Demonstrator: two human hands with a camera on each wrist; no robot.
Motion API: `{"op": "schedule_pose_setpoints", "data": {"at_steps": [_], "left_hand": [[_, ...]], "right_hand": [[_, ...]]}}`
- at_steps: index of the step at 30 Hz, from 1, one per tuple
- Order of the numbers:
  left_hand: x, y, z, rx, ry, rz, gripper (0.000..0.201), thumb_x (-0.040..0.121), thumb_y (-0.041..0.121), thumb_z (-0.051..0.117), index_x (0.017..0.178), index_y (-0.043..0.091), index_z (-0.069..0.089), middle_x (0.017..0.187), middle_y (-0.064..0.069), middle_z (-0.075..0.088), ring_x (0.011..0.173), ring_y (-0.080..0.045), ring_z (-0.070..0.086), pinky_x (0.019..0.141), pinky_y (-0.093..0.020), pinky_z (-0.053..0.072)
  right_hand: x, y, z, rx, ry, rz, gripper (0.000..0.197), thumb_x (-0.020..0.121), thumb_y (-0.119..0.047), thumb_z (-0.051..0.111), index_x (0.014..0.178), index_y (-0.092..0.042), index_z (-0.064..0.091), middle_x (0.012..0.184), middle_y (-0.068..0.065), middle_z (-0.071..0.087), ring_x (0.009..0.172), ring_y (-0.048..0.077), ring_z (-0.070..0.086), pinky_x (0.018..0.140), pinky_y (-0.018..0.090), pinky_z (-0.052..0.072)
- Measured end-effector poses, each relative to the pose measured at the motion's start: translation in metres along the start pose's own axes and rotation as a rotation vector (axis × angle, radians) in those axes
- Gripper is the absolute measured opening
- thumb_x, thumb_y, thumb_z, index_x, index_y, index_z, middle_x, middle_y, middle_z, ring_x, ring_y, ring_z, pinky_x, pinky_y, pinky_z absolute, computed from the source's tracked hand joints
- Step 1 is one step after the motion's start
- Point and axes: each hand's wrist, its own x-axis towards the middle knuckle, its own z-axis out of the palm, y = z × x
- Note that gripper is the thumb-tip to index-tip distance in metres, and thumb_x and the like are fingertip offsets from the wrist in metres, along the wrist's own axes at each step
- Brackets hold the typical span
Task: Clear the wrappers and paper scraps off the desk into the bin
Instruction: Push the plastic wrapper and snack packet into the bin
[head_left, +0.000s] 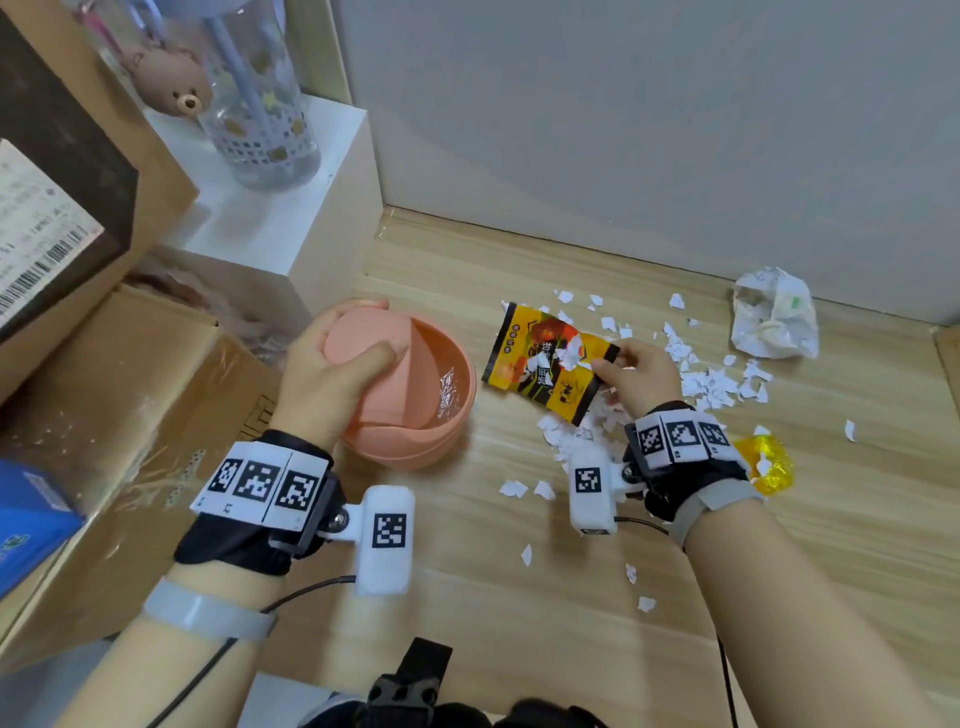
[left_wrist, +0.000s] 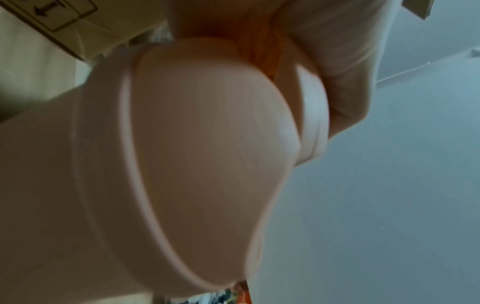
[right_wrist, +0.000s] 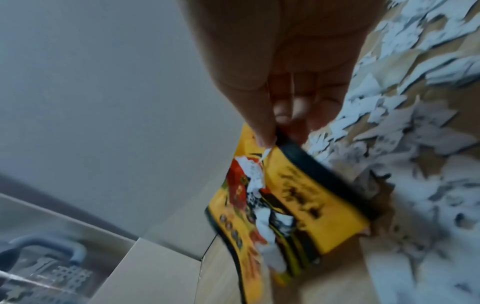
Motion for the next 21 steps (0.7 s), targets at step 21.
{"op": "schedule_pose_setpoints", "data": {"at_steps": [21], "left_hand": [[-0.029, 0.007, 0.029, 0.045, 0.005, -0.053, 0.037, 0.061, 0.022, 0.064, 0.098, 0.025, 0.062, 0.095, 0.012, 0.060, 0.086, -0.002, 0.054, 0.077, -0.020, 0.046]], "right_hand": [[-0.051, -0.027, -0.066, 0.532, 0.087, -0.136, 0.032, 0.080, 0.007, 0.058, 0.073, -0.024, 0.055, 0.076, 0.003, 0.055, 0.066, 0.015, 0.057, 0.049, 0.021, 0.050]]}}
